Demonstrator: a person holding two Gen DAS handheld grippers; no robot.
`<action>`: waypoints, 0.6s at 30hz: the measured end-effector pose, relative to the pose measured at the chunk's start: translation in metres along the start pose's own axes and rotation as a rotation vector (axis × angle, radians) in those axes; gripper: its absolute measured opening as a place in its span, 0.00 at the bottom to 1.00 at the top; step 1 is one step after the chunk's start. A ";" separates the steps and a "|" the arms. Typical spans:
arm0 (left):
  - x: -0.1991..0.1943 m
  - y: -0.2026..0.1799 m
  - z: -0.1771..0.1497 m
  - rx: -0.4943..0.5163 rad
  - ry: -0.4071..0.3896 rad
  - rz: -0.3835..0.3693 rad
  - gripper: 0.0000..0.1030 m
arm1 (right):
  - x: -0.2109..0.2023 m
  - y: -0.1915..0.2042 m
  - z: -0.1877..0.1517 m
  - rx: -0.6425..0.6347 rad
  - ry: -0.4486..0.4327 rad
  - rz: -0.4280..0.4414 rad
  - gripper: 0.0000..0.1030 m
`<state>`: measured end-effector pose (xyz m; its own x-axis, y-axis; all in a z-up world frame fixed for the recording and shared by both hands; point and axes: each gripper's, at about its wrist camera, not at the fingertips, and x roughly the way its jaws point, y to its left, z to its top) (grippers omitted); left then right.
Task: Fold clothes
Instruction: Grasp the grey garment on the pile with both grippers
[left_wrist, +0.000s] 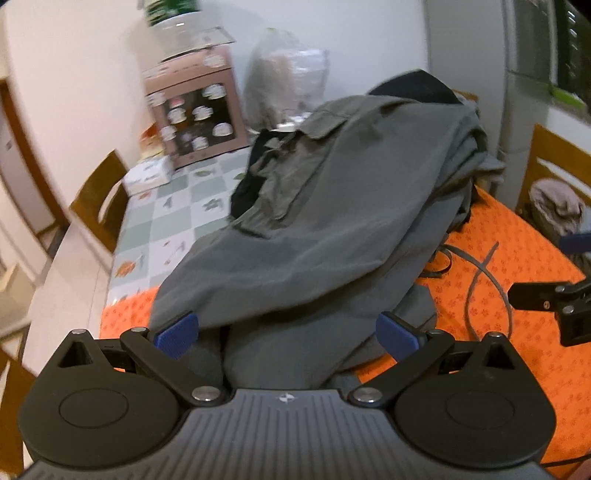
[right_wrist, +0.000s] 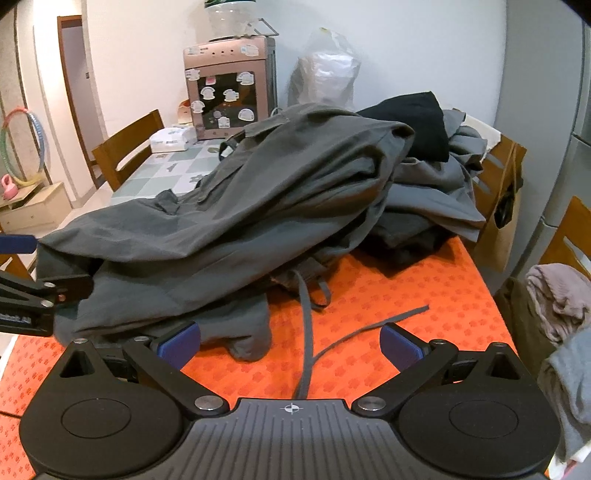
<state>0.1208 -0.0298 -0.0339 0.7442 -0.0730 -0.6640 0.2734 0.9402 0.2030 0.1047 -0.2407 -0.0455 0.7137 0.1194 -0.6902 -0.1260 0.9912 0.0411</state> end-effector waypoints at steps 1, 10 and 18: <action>0.007 -0.001 0.002 0.015 0.000 -0.008 1.00 | 0.003 -0.001 0.001 0.002 0.002 -0.002 1.00; 0.064 -0.002 0.016 0.125 0.004 -0.102 1.00 | 0.030 -0.009 0.007 0.024 0.041 -0.021 1.00; 0.091 -0.005 0.021 0.184 -0.023 -0.120 0.87 | 0.051 -0.009 0.011 0.034 0.076 -0.016 1.00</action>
<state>0.1996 -0.0478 -0.0800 0.7128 -0.1906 -0.6749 0.4658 0.8481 0.2524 0.1495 -0.2428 -0.0728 0.6611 0.1005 -0.7435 -0.0907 0.9944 0.0538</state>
